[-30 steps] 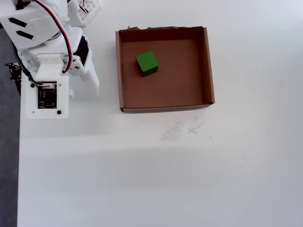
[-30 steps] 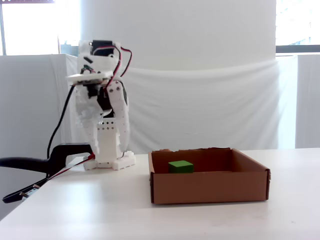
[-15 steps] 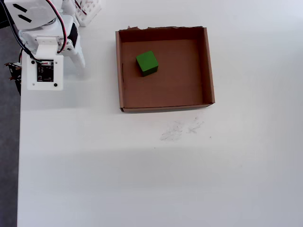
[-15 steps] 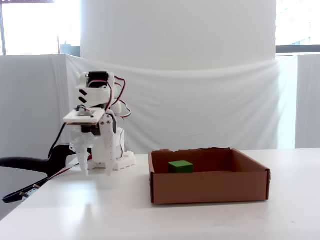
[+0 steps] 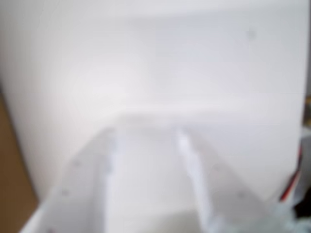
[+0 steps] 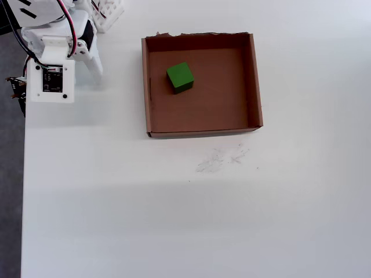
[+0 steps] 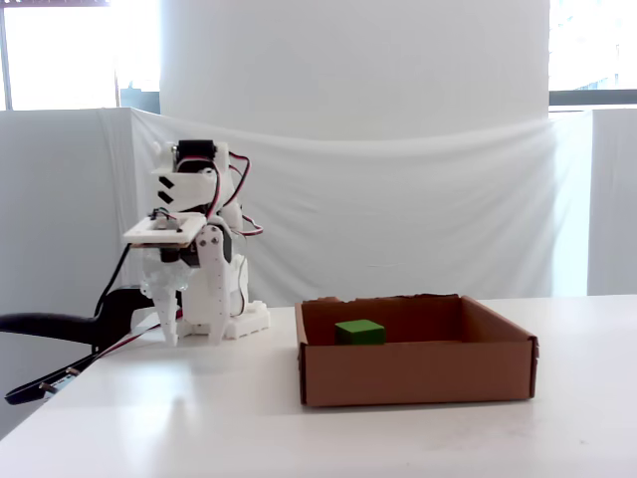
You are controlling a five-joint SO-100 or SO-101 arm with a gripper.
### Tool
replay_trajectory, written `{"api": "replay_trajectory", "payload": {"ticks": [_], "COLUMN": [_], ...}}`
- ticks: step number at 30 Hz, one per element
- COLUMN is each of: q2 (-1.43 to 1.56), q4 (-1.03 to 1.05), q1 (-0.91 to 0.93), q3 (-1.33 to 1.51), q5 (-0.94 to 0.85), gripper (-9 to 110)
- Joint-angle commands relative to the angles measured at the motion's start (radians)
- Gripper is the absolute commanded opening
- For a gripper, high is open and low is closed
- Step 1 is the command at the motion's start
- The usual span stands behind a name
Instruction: Grasp a green cube and put it in a box.
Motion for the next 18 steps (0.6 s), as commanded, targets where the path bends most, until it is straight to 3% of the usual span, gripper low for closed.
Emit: {"api": "replay_trajectory", "payload": {"ticks": [1, 18], "q2": [-0.002, -0.002], "q4": [0.011, 0.018], "q1": [-0.018, -0.052], "q3": [-0.005, -0.005], "q5": [-0.006, 0.081], "gripper": [16, 21]}}
